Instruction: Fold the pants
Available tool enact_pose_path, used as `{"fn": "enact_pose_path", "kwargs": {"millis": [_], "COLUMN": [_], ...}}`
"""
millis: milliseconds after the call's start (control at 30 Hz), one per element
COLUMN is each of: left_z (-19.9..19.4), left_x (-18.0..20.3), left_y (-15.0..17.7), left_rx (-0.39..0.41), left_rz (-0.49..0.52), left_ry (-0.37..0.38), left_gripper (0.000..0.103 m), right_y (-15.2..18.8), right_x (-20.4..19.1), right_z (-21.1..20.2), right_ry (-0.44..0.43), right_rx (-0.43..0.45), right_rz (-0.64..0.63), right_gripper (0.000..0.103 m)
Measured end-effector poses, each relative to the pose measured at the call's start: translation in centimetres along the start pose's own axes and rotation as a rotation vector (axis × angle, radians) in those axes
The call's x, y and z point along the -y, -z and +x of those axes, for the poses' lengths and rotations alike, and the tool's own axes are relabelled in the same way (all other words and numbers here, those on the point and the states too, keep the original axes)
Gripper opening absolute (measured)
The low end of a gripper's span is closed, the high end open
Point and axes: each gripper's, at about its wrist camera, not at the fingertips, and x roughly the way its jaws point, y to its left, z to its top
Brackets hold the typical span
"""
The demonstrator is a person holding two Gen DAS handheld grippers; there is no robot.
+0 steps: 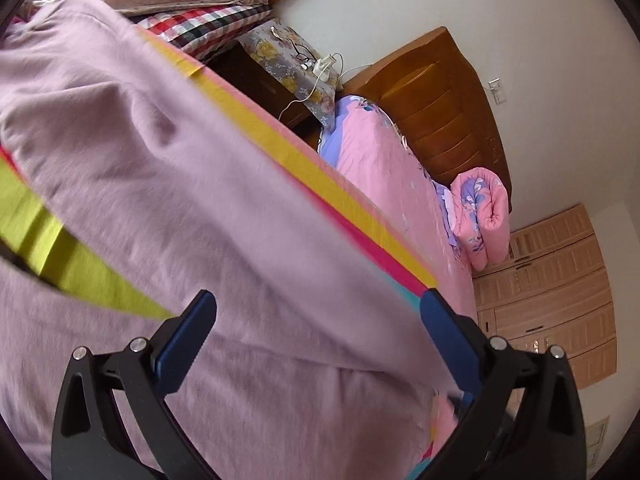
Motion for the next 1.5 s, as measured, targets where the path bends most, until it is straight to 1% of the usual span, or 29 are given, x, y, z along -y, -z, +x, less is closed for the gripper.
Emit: {"fn": "enact_pose_path", "kwargs": {"millis": [100, 133, 167, 200, 233, 300, 400, 500, 567, 633, 667, 700, 733, 767, 800, 833, 900, 1000, 1067, 1133, 1167, 1233, 1300, 1333, 1367, 1400, 1433, 1467, 1500], "left_z": [-0.9, -1.0, -1.0, -1.0, -0.9, -1.0, -1.0, -0.5, 0.6, 1.6, 2.1, 2.5, 2.7, 2.6, 2.6, 2.5, 1.6, 0.8, 0.7, 0.8, 0.9, 1.1, 1.3, 1.5, 1.7, 1.9, 2.0, 1.7, 1.5], "left_x": [-1.0, -1.4, -1.9, -2.4, -2.8, -3.4, -3.4, -2.5, -2.5, -3.7, -4.2, -4.6, -5.0, -5.1, -5.3, -5.3, -5.3, -4.9, -5.2, -5.9, -6.0, -6.6, -6.9, -6.8, -6.9, -6.9, -6.8, -6.7, -6.4], "left_y": [2.1, 2.9, 3.5, 3.9, 4.2, 4.4, 4.4, 4.1, 3.6, 2.9, 2.6, 2.3, 2.2, 2.1, 2.1, 2.1, 2.3, 2.8, 2.8, 2.8, 2.8, 2.8, 2.8, 2.7, 2.7, 2.7, 2.9, 3.0, 3.1], "left_rx": [-0.001, -0.009, -0.017, -0.025, -0.032, -0.036, -0.032, -0.014, -0.047, -0.091, -0.101, -0.104, -0.1, -0.085, -0.086, -0.083, -0.054, -0.024, -0.025, -0.029, -0.025, -0.015, -0.016, -0.017, -0.02, -0.022, -0.02, -0.01, -0.001], "left_rz": [0.018, 0.026, 0.027, 0.02, 0.015, 0.028, 0.073, 0.14, 0.131, 0.05, 0.028, 0.023, 0.022, 0.024, 0.027, 0.02, 0.024, 0.05, 0.034, 0.017, 0.01, -0.014, -0.015, -0.008, -0.004, -0.001, 0.003, 0.015, 0.023], "left_ry": [-0.042, -0.075, -0.098, -0.114, -0.125, -0.142, -0.147, -0.203, -0.241, -0.208, -0.196, -0.198, -0.196, -0.182, -0.157, -0.135, -0.134, -0.117, -0.104, -0.098, -0.101, -0.07, -0.061, -0.055, -0.049, -0.045, -0.042, -0.043, -0.049], "left_gripper": [0.102, 0.102, 0.102, 0.102, 0.102, 0.102, 0.101, 0.1, 0.093, 0.078, 0.071, 0.059, 0.057, 0.051, 0.03, 0.023, 0.015, 0.015, 0.023, 0.046, 0.05, 0.052, 0.049, 0.04, 0.034, 0.02, 0.013, 0.011, 0.009], "right_y": [4.5, 5.9, 7.0, 7.4, 8.0, 8.8, 9.1, 10.3, 11.0, 12.3, 12.8, 13.2, 13.7, 14.1, 14.4, 14.9, 15.9, 17.7, 18.0, 18.0, 18.1, 18.0, 17.9, 17.9, 18.0, 18.0, 18.1, 18.3, 18.4], "right_x": [-2.6, -2.7, -2.7, -2.5, -1.8, -0.8, 0.5, 1.9, 2.5, 2.9, 3.1, 3.2, 3.2, 3.3, 3.4, 3.7, 4.5, 4.8, 4.9, 5.0, 5.2, 5.6, 6.6, 6.9, 7.2, 7.6, 7.7, 8.0, 8.3], "right_z": [-1.3, -1.6, -2.1, -2.4, -3.2, -4.7, -5.4, -6.1, -6.6, -7.2, -7.4, -7.3, -7.4, -7.4, -7.4, -7.5, -7.6, -7.4, -7.1, -6.5, -6.2, -5.8, -5.1, -4.8, -4.6, -4.2, -4.1, -4.1, -4.2], "right_ry": [0.0, -0.013, -0.011, -0.012, -0.028, -0.049, 0.002, 0.03, 0.037, 0.043, 0.052, 0.057, 0.06, 0.066, 0.073, 0.077, 0.075, 0.04, 0.033, 0.036, 0.036, 0.039, 0.04, 0.034, 0.034, 0.052, 0.071, 0.087, 0.086], "right_rx": [-0.033, -0.042, -0.047, -0.041, -0.014, 0.029, 0.017, 0.021, 0.037, 0.048, 0.049, 0.047, 0.044, 0.042, 0.039, 0.037, 0.038, 0.023, 0.012, -0.02, -0.025, -0.024, -0.027, -0.024, -0.029, -0.04, -0.048, -0.052, -0.037], "right_rz": [0.167, 0.254, 0.334, 0.383, 0.473, 0.592, 0.645, 0.73, 0.781, 0.822, 0.842, 0.86, 0.872, 0.883, 0.893, 0.911, 0.966, 1.053, 1.066, 1.067, 1.072, 1.087, 1.129, 1.152, 1.167, 1.186, 1.197, 1.21, 1.227], "right_gripper": [0.017, 0.03, 0.049, 0.058, 0.065, 0.065, 0.065, 0.065, 0.065, 0.065, 0.065, 0.065, 0.065, 0.065, 0.065, 0.065, 0.065, 0.065, 0.065, 0.065, 0.065, 0.063, 0.06, 0.059, 0.049, 0.042, 0.025, 0.018, 0.016]}}
